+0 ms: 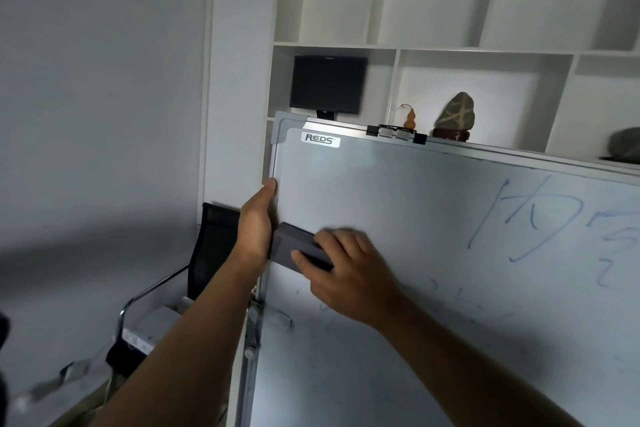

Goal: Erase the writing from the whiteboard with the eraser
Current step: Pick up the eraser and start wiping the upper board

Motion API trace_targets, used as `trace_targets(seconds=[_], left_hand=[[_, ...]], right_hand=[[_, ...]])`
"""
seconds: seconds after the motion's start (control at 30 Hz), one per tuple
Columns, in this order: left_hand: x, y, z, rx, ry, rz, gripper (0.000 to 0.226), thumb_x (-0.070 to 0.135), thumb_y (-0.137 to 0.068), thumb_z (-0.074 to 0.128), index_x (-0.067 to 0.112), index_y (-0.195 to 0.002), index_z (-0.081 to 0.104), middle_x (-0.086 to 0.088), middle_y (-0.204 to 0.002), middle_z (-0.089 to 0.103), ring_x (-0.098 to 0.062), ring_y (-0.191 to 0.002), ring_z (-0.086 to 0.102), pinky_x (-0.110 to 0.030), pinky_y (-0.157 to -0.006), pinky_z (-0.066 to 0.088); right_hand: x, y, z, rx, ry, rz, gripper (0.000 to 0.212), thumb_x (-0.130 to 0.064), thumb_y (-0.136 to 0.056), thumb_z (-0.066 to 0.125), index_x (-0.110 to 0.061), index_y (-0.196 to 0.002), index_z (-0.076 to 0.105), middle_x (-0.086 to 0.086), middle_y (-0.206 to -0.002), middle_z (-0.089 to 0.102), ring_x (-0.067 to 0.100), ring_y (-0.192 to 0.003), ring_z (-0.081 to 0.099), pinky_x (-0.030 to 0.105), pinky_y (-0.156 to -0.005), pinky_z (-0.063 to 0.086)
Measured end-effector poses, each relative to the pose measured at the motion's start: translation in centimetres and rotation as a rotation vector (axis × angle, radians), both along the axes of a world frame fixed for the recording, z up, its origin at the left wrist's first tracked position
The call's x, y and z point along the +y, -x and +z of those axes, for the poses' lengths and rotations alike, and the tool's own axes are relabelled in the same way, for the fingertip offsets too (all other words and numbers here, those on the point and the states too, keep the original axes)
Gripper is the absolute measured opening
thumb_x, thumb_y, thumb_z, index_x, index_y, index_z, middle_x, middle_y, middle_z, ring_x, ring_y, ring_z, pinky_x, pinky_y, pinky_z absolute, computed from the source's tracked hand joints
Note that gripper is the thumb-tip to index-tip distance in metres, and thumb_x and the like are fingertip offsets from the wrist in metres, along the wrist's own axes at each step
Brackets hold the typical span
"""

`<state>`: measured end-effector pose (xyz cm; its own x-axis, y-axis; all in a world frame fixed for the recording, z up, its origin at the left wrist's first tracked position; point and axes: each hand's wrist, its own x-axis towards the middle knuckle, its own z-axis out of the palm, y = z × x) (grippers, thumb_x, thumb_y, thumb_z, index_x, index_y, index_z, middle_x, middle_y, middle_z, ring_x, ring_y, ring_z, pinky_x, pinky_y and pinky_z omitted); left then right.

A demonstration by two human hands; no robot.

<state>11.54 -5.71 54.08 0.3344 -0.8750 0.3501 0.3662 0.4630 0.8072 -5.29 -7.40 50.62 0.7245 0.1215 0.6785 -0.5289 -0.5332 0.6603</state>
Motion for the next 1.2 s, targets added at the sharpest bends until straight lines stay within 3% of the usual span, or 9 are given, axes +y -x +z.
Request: trace_targets(seconds=[0.13, 0.27, 0.43, 0.57, 0.7, 0.87, 1.0, 1.13, 1.2], left_hand=[[-0.3, -0.1, -0.2, -0.055, 0.006, -0.008, 0.036, 0.039, -0.101, 0.038, 0.019, -0.103, 0.068, 0.007, -0.095, 0.075, -0.007, -0.091, 0.070, -0.024, -0.075, 0.049], [-0.2, -0.3, -0.2, -0.071, -0.010, -0.006, 0.043, 0.041, -0.100, 0.038, 0.014, -0.116, 0.066, -0.004, -0.114, 0.071, -0.017, -0.106, 0.067, -0.034, -0.089, 0.048], [-0.5, -0.3, -0.3, -0.081, -0.041, 0.096, 0.036, 0.046, -0.097, 0.044, 0.020, -0.102, 0.069, 0.001, -0.108, 0.072, -0.014, -0.102, 0.067, -0.031, -0.091, 0.046], [-0.8, -0.5, -0.5, -0.111, -0.064, 0.156, 0.040, 0.055, -0.090, 0.047, 0.023, -0.096, 0.070, 0.001, -0.107, 0.072, -0.018, -0.106, 0.065, -0.036, -0.097, 0.045], [-0.9, 0.1, -0.4, -0.101, -0.039, 0.232, 0.034, 0.046, -0.097, 0.044, 0.023, -0.080, 0.063, 0.006, -0.088, 0.067, -0.010, -0.086, 0.062, -0.024, -0.083, 0.044], [-0.5, 0.7, -0.3, -0.090, -0.021, 0.321, 0.033, 0.041, -0.100, 0.042, 0.022, -0.078, 0.059, 0.008, -0.084, 0.062, -0.004, -0.079, 0.057, -0.014, -0.069, 0.040], [-0.7, 0.9, -0.4, -0.085, 0.011, 0.326, 0.038, 0.039, -0.100, 0.042, 0.007, -0.092, 0.061, -0.001, -0.087, 0.060, -0.006, -0.076, 0.056, -0.007, -0.064, 0.045], [-0.6, 0.9, -0.7, -0.102, 0.022, 0.350, 0.037, 0.041, -0.100, 0.041, 0.009, -0.097, 0.059, -0.007, -0.089, 0.055, -0.009, -0.074, 0.052, -0.002, -0.057, 0.043], [-0.6, 1.1, -0.6, -0.110, 0.010, 0.365, 0.037, 0.042, -0.100, 0.040, 0.010, -0.094, 0.058, -0.007, -0.085, 0.055, -0.006, -0.072, 0.051, 0.001, -0.054, 0.040]], right_hand=[[0.0, 1.1, 1.4, -0.367, -0.053, -0.024, 0.034, -0.017, -0.078, 0.059, -0.024, -0.111, 0.065, 0.017, -0.108, 0.066, 0.038, -0.088, 0.059, 0.042, -0.079, 0.046], [0.4, 1.8, -0.5, -0.045, 0.034, 0.000, 0.028, -0.020, -0.086, 0.053, -0.028, -0.108, 0.068, 0.012, -0.115, 0.066, 0.036, -0.094, 0.061, 0.044, -0.085, 0.043], [0.3, 2.5, 1.0, -0.395, -0.016, -0.022, 0.028, -0.014, -0.080, 0.055, -0.024, -0.104, 0.066, 0.016, -0.117, 0.066, 0.036, -0.106, 0.053, 0.047, -0.092, 0.040], [0.6, 2.4, -1.0, -0.111, 0.029, 0.021, 0.022, -0.014, -0.085, 0.057, -0.023, -0.099, 0.071, 0.014, -0.117, 0.067, 0.035, -0.108, 0.058, 0.046, -0.098, 0.040], [0.4, 3.7, 0.7, -0.380, -0.062, -0.010, 0.030, -0.012, -0.075, 0.057, -0.022, -0.102, 0.069, 0.016, -0.117, 0.066, 0.034, -0.107, 0.052, 0.046, -0.093, 0.040], [0.7, 3.3, -2.0, -0.068, -0.001, 0.027, 0.026, -0.013, -0.087, 0.054, -0.024, -0.102, 0.071, 0.014, -0.115, 0.067, 0.034, -0.102, 0.060, 0.045, -0.094, 0.043], [0.2, 5.1, -0.6, -0.459, -0.053, -0.030, 0.031, -0.015, -0.082, 0.055, -0.023, -0.111, 0.062, 0.017, -0.119, 0.061, 0.036, -0.105, 0.051, 0.047, -0.091, 0.039], [0.4, 4.8, -3.2, -0.124, 0.000, 0.002, 0.027, -0.017, -0.085, 0.054, -0.025, -0.108, 0.066, 0.015, -0.115, 0.066, 0.034, -0.104, 0.059, 0.046, -0.091, 0.044], [-0.1, 5.6, -3.0, -0.216, -0.046, -0.048, 0.032, -0.018, -0.081, 0.056, -0.025, -0.112, 0.061, 0.015, -0.118, 0.064, 0.033, -0.107, 0.054, 0.045, -0.091, 0.043]])
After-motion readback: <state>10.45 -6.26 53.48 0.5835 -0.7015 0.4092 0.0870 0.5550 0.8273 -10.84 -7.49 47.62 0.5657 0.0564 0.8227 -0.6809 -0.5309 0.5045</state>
